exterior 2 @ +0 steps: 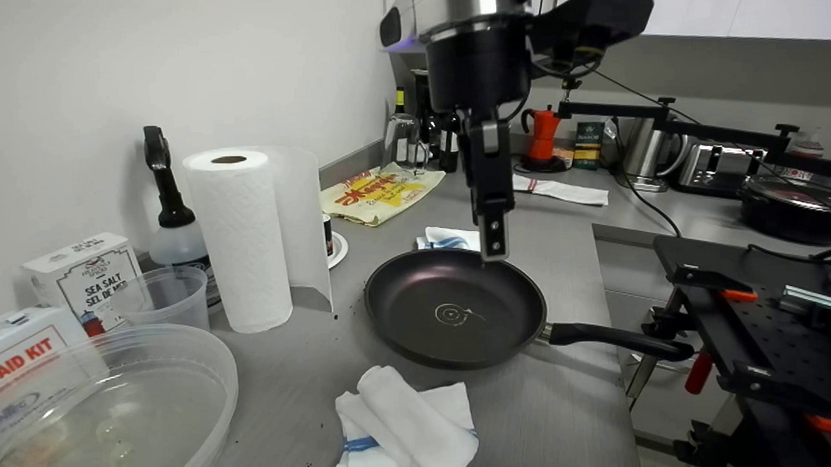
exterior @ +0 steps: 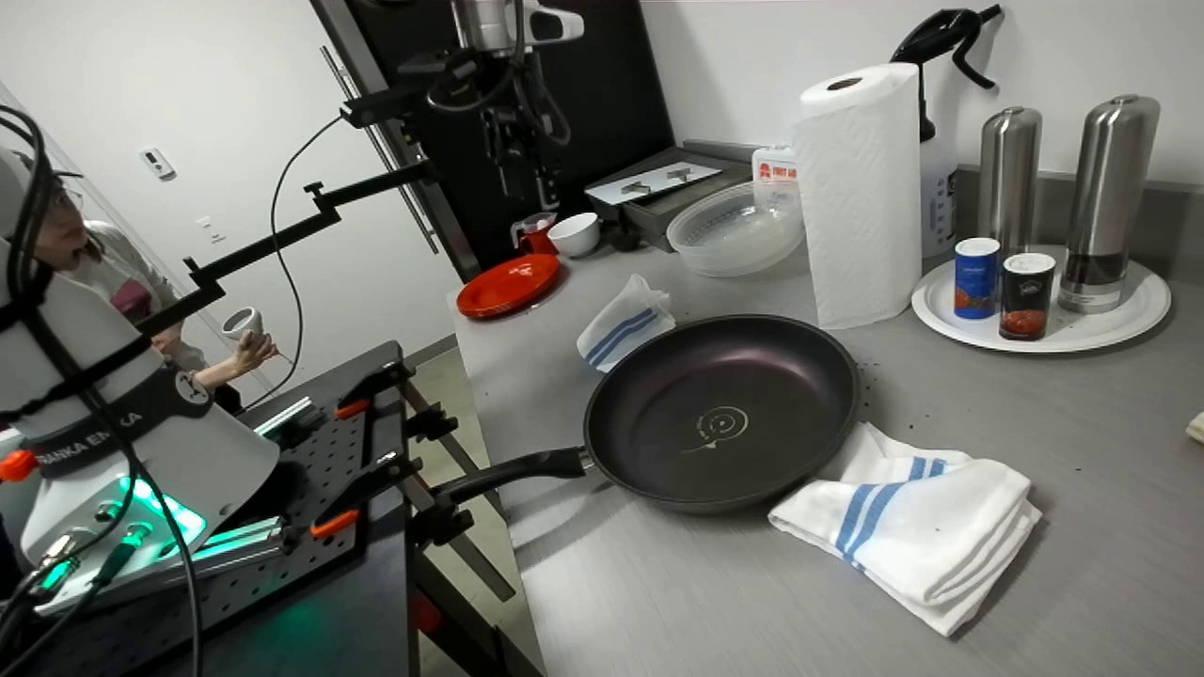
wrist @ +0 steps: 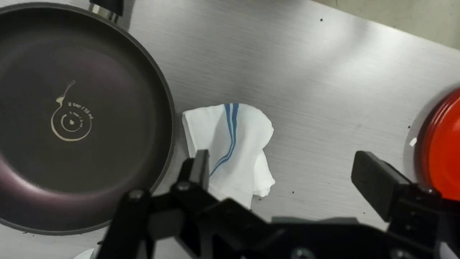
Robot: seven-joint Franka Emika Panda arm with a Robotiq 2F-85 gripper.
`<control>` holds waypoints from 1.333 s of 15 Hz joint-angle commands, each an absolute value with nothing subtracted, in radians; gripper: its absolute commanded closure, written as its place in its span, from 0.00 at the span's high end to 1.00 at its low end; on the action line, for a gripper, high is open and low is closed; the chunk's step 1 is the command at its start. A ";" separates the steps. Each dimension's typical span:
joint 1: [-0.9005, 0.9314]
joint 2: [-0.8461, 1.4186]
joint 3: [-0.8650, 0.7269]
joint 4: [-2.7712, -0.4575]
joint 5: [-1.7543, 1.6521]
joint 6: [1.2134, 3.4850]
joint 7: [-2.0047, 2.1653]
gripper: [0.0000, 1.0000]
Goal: Use the left towel to wipe the pan
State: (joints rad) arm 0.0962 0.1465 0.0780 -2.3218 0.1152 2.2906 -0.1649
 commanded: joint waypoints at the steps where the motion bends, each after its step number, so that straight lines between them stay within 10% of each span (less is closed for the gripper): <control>1: 0.103 0.262 0.091 -2.275 0.121 2.427 -0.051 1.00; 20: 0.068 0.567 0.130 -2.213 0.175 2.783 0.029 1.00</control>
